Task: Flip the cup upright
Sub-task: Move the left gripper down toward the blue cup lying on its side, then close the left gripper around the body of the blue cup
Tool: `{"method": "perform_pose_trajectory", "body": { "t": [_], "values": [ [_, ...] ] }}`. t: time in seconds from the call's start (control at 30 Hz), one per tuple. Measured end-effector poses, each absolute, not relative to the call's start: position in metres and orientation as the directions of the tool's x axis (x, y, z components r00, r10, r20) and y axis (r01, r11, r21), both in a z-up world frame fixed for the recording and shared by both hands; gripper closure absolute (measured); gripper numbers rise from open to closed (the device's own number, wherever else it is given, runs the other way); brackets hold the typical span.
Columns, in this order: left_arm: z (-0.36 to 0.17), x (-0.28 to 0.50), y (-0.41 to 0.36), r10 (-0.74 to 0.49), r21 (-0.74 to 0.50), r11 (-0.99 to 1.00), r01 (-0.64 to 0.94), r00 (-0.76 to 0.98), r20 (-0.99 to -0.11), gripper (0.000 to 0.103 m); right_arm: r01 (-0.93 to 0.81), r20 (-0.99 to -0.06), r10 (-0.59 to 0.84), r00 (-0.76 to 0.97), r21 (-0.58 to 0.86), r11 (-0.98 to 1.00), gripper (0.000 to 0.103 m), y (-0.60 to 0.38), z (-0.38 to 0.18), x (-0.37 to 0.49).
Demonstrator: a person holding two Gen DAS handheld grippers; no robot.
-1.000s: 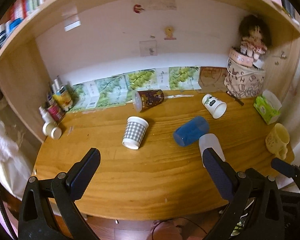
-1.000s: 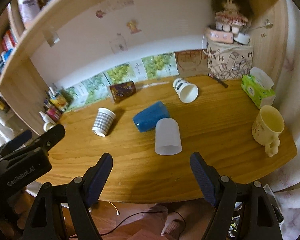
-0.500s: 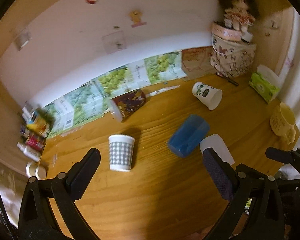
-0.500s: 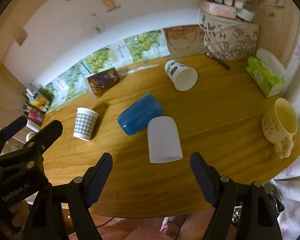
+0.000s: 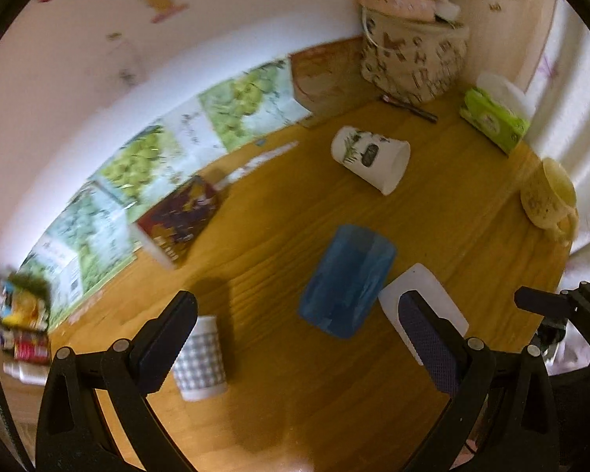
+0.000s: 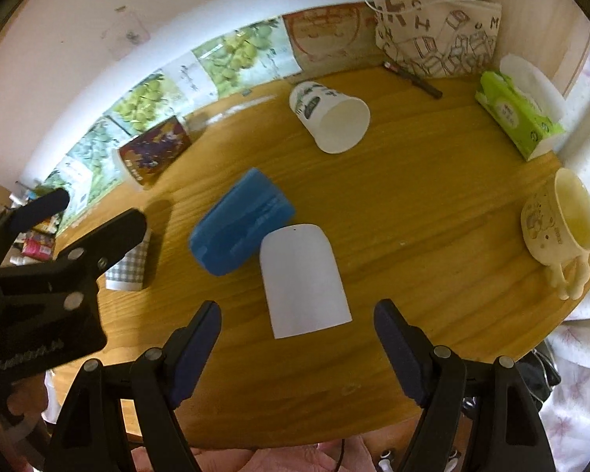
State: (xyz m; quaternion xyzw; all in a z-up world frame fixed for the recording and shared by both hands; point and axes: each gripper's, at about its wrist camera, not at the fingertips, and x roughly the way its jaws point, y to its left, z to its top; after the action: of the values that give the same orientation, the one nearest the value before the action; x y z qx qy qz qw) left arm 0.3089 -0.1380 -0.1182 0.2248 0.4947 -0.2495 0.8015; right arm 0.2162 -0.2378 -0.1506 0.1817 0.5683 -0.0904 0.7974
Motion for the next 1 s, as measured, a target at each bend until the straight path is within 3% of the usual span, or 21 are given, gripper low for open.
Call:
{"method": "perform_pose_trajectory", "body": {
  "t": [0.33,0.77,1.0],
  "values": [
    [-0.163,0.328,-0.17,-0.159,0.073,0.693,0.717,0.251,-0.955,0.001,0.419,-0.964,0.057,0.261,0.166,0.893,0.022,-0.248,-0.177,0.227],
    [-0.21,0.352,-0.178,-0.123,-0.034,0.687,0.726,0.07,-0.99,0.001,0.47,-0.975,0.047,0.215,0.145,0.871,0.022,-0.257,-0.189,0.229],
    [-0.226,0.364,-0.178,-0.144,-0.113,0.713,0.692,-0.013,-0.989,0.009,0.476,-0.98,0.041,0.194,0.13,0.87,0.022,-0.256,-0.192,0.227]
  ]
}}
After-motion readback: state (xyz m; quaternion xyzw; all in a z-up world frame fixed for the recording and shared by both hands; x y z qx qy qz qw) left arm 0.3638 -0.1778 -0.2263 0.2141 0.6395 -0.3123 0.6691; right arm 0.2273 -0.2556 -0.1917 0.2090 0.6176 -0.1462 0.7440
